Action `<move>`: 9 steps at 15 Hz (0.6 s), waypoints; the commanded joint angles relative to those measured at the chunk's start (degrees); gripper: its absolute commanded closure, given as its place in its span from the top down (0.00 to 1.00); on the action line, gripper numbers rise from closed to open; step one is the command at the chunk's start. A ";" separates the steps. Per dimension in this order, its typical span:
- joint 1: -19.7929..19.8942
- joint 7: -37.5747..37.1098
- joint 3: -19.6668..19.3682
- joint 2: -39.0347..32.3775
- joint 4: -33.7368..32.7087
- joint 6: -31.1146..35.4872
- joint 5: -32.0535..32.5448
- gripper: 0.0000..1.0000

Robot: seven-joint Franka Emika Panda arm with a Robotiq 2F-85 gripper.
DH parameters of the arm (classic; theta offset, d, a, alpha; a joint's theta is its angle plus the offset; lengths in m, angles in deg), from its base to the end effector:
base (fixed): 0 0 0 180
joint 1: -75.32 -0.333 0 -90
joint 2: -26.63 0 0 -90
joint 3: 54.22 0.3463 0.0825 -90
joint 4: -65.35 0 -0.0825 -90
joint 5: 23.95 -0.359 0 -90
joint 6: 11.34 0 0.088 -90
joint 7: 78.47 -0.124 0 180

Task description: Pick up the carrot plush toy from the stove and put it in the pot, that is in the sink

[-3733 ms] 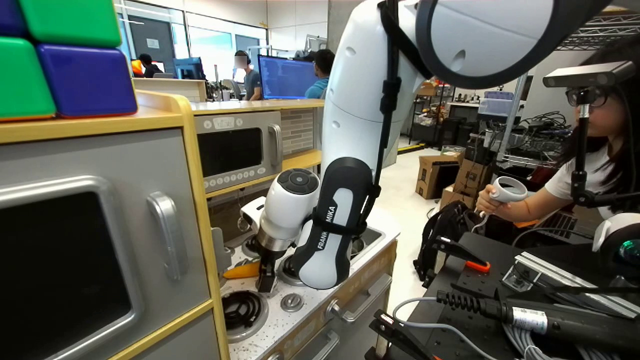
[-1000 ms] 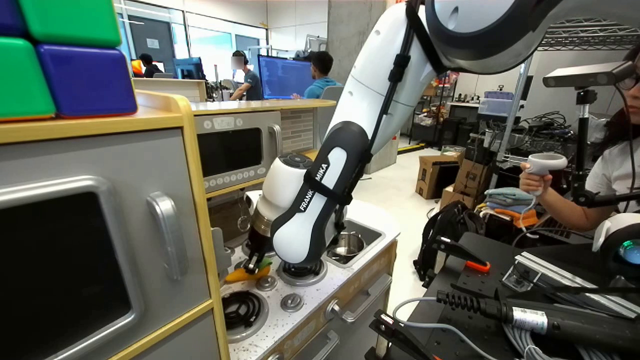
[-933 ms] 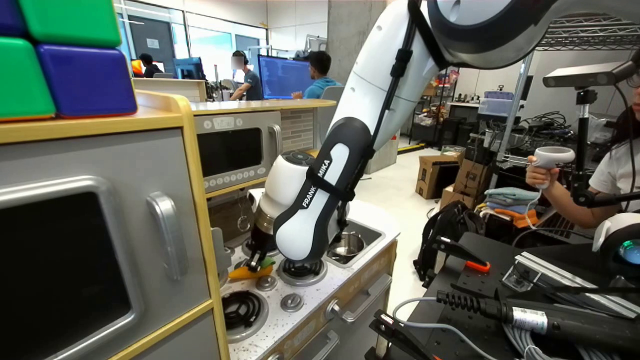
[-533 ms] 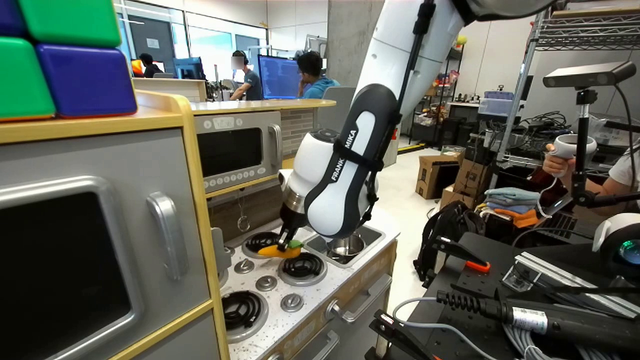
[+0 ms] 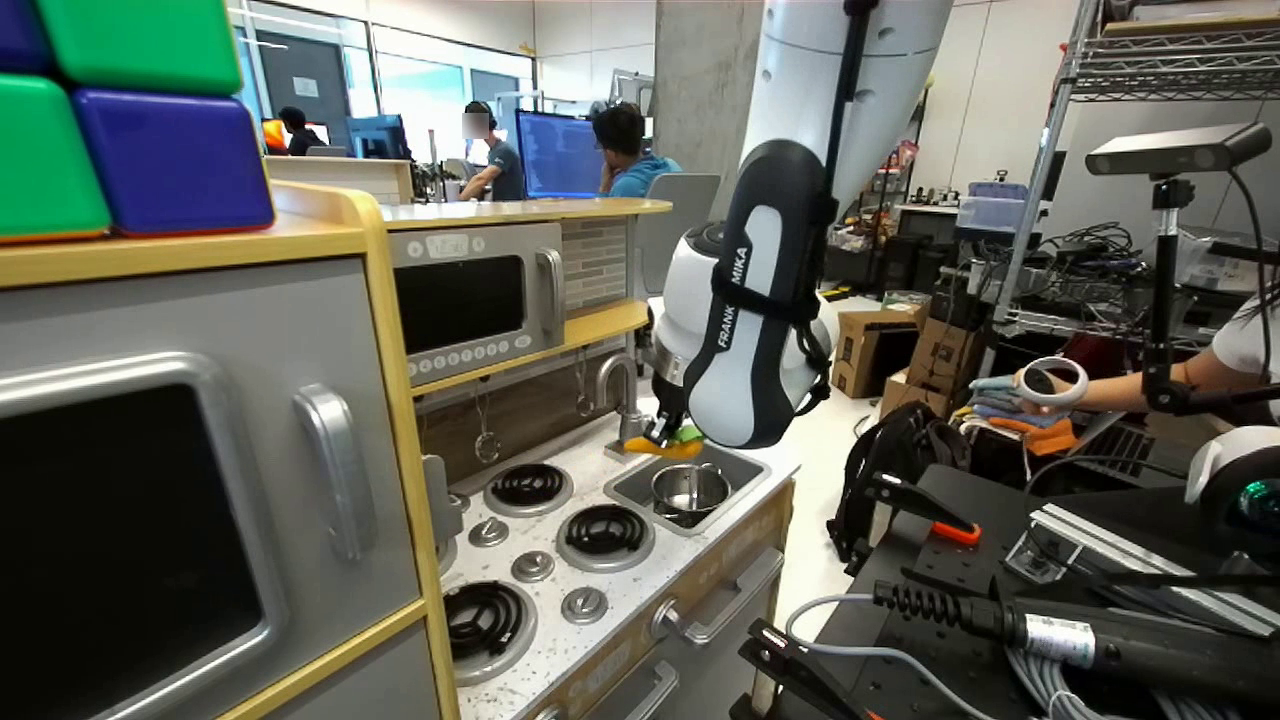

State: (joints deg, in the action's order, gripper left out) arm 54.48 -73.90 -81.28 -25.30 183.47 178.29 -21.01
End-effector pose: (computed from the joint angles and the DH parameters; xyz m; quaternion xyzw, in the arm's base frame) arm 0.6098 -0.0466 0.1032 0.9568 0.1277 0.1881 0.1812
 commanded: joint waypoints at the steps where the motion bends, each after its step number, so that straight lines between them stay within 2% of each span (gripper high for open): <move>1: -8.15 -5.81 -8.83 -10.98 -3.97 -3.13 -7.94 0.01; 5: -9.65 -14.00 -10.96 -20.24 -10.55 -10.74 -10.95 0.01; 9: -6.88 -22.33 -12.56 -25.52 -18.51 -16.54 -11.14 0.01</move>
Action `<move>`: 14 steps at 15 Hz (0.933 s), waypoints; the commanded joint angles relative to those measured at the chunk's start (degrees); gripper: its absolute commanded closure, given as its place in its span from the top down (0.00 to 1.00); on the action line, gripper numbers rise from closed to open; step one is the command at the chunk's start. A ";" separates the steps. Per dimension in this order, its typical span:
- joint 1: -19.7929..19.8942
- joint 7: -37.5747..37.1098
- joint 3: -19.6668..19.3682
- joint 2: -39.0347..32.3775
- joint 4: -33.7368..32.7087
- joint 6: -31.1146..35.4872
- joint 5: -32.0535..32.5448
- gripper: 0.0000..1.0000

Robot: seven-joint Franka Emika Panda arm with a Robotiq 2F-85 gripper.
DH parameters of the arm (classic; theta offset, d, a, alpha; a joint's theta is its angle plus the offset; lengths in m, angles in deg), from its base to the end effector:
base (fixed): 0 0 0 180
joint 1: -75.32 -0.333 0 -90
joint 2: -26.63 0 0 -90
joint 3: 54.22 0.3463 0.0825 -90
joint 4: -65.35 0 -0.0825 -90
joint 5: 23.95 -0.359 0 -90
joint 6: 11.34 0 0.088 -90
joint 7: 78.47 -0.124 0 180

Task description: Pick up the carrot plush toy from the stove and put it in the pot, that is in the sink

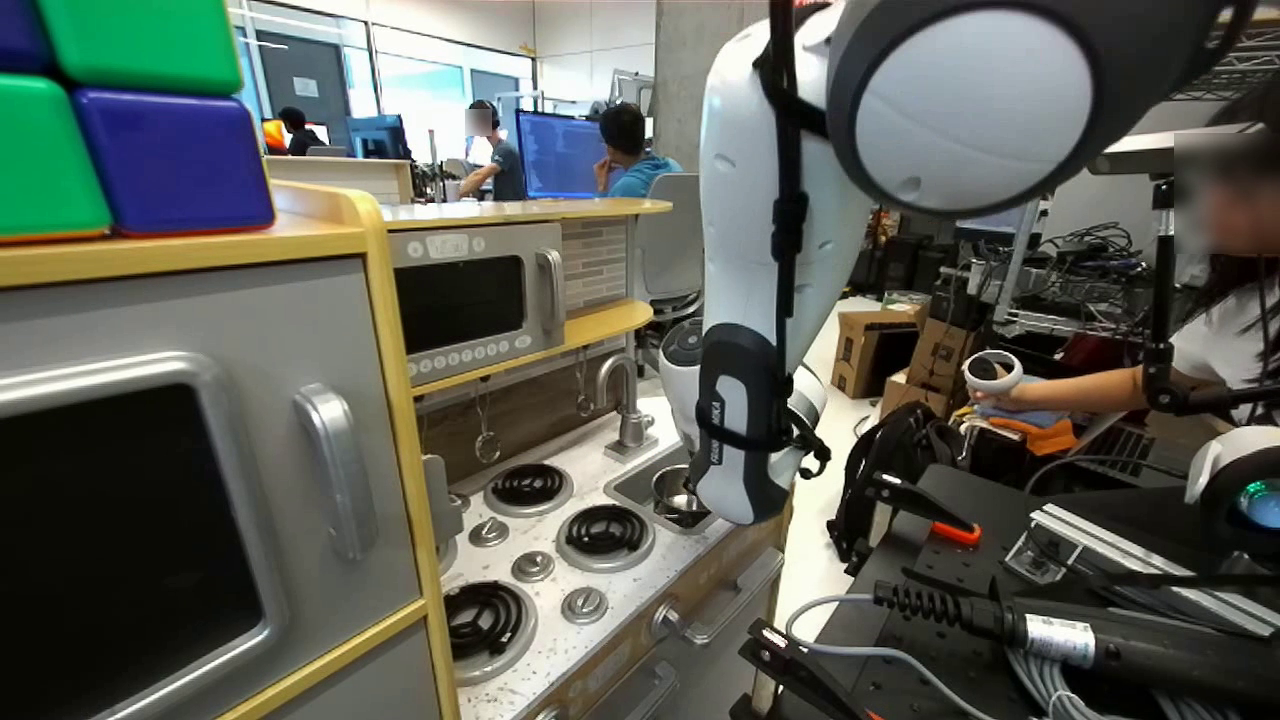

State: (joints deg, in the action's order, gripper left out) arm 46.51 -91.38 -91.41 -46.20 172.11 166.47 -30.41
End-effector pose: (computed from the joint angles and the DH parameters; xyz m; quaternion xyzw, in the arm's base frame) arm 0.6034 -0.0877 -0.0075 0.9533 -0.0204 0.1098 0.2808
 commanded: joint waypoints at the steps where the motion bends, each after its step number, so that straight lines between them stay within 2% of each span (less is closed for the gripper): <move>1: 1.93 -6.60 -3.11 -5.09 -8.73 -5.92 -1.57 0.01; 7: 6.19 -13.79 -4.02 -6.20 -14.86 -10.38 -0.53 0.01; 14: 7.57 -19.68 -1.37 -4.14 -17.26 -8.94 -1.81 0.01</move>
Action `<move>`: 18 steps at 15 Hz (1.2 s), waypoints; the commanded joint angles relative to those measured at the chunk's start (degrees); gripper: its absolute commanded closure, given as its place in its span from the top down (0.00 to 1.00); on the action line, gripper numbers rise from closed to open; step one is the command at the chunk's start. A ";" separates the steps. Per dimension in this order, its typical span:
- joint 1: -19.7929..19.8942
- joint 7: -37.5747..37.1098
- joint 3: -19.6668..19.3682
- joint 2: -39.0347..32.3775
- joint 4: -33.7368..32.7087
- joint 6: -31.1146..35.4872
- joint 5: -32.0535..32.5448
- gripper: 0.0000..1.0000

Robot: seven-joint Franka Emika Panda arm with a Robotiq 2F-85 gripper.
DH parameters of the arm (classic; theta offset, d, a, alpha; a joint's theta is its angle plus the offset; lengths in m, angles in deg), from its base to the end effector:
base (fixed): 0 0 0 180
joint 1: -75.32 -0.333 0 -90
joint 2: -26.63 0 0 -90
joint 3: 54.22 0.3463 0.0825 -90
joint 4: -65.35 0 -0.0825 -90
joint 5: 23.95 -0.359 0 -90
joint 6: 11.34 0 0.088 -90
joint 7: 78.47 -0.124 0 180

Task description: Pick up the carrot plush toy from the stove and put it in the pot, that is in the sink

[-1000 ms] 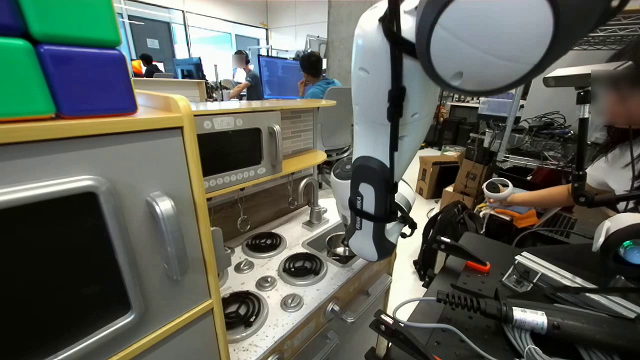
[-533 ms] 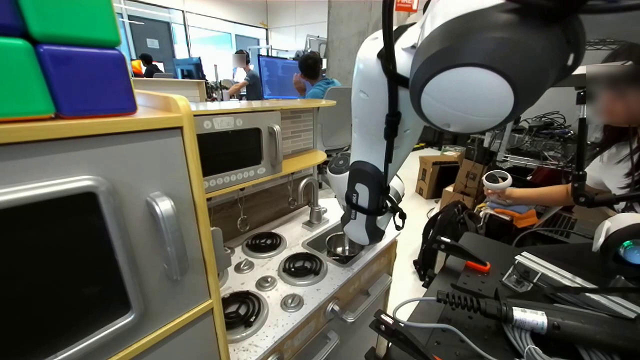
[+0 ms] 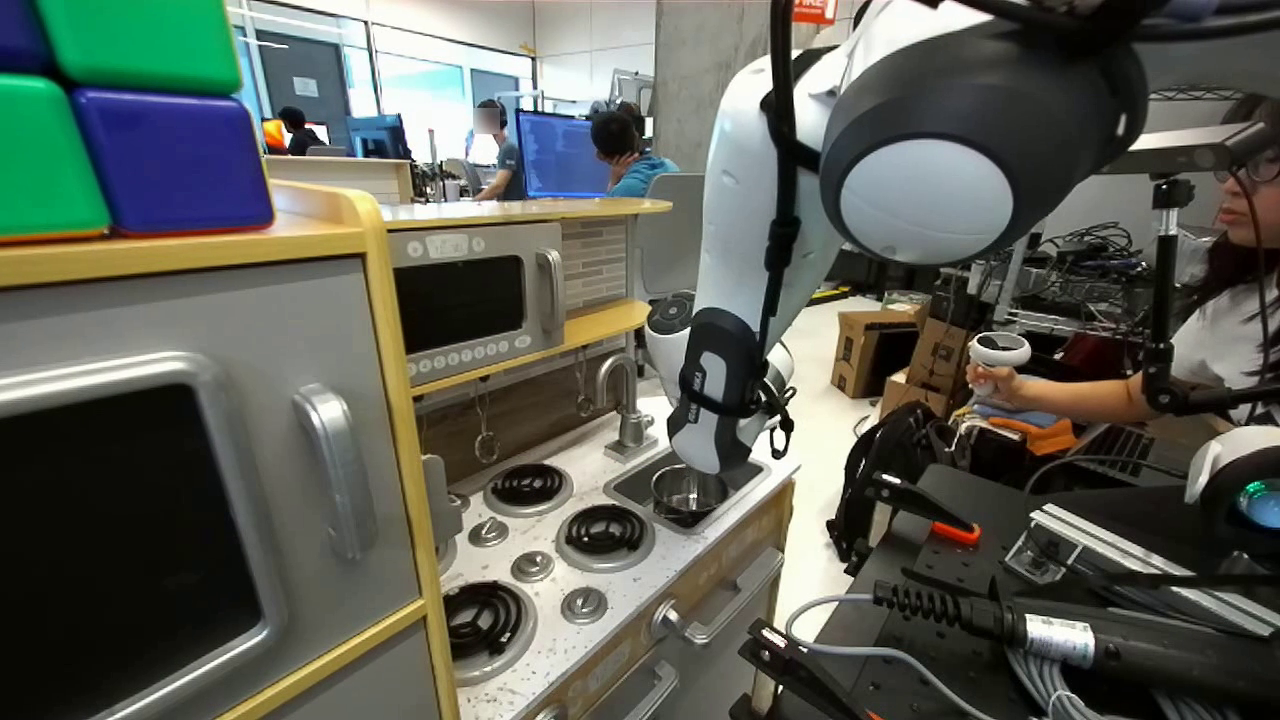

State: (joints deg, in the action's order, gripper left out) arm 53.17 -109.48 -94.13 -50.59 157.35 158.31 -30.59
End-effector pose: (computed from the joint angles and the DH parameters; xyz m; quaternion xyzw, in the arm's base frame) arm 0.6635 -0.1407 0.0058 0.9250 -0.1997 0.1651 0.2781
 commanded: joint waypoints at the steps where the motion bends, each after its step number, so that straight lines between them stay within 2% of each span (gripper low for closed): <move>1: 0.82 -2.42 1.67 0.32 -2.82 -0.63 -1.57 0.01; 5: 2.42 -3.41 5.12 1.78 -4.14 -0.71 -1.16 0.01; 6: 3.72 -2.12 7.61 3.08 -4.07 -0.73 -0.88 0.01; 9: 5.43 -1.56 11.80 4.44 -3.79 -0.10 -0.65 0.01; 10: 6.13 -0.80 13.24 5.34 -3.35 -0.71 -0.32 0.28; 12: 6.51 0.27 14.52 6.79 -1.85 -0.11 -0.05 0.36; 15: 5.92 2.51 14.59 11.03 2.96 0.45 0.41 0.57; 18: 4.74 5.89 13.49 18.69 12.04 3.89 0.74 0.81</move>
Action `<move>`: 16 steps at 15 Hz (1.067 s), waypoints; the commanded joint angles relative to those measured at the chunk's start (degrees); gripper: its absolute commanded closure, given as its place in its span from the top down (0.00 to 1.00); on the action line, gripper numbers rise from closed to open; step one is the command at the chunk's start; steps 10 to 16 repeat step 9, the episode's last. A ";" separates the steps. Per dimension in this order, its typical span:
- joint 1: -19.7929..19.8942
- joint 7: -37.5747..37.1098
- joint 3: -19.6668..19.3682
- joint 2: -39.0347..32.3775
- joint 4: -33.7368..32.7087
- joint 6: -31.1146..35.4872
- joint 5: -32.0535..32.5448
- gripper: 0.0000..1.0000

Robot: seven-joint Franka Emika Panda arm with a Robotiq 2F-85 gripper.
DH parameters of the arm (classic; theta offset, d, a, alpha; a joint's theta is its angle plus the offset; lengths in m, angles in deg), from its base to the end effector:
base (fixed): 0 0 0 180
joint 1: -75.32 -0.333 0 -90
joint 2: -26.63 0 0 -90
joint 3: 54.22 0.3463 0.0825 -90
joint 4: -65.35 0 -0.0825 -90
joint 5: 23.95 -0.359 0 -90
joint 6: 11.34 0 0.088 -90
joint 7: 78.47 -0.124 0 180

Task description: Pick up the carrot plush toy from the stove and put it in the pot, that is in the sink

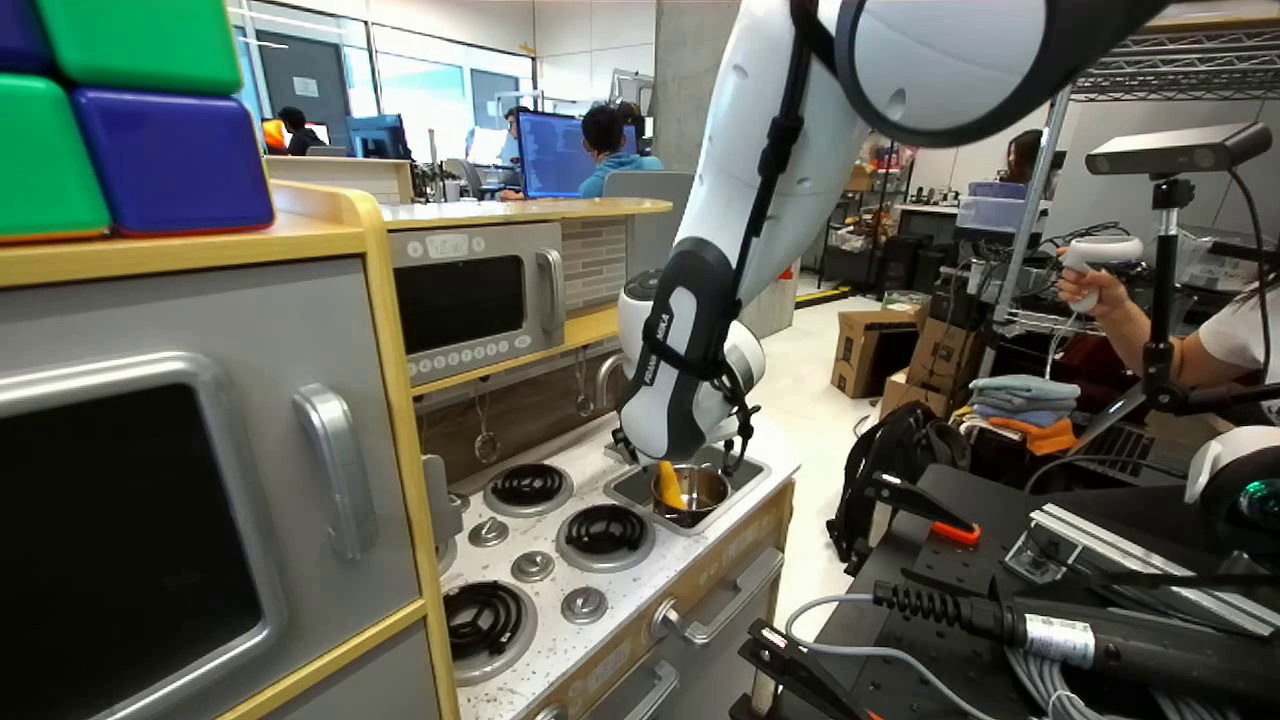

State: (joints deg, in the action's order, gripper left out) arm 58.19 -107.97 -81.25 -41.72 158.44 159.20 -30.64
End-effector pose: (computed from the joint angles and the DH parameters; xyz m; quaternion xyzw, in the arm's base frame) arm 0.6786 -0.0765 0.0241 0.9468 -0.2270 0.1659 0.1563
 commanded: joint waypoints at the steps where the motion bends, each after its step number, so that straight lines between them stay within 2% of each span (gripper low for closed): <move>1: -0.30 5.53 0.31 12.07 13.21 4.07 0.92 0.87; 2: -0.36 6.97 0.14 14.60 15.84 4.88 1.15 0.96; 3: 0.61 9.34 1.18 17.80 18.57 5.48 1.62 0.99; 5: 1.72 14.04 2.25 23.64 24.06 7.19 3.12 1.00; 8: -0.09 17.92 0.60 31.48 32.85 9.87 4.39 1.00; 9: 0.45 14.92 0.32 23.68 24.32 7.76 2.68 1.00; 16: 0.45 14.92 0.32 23.68 24.32 7.76 2.68 1.00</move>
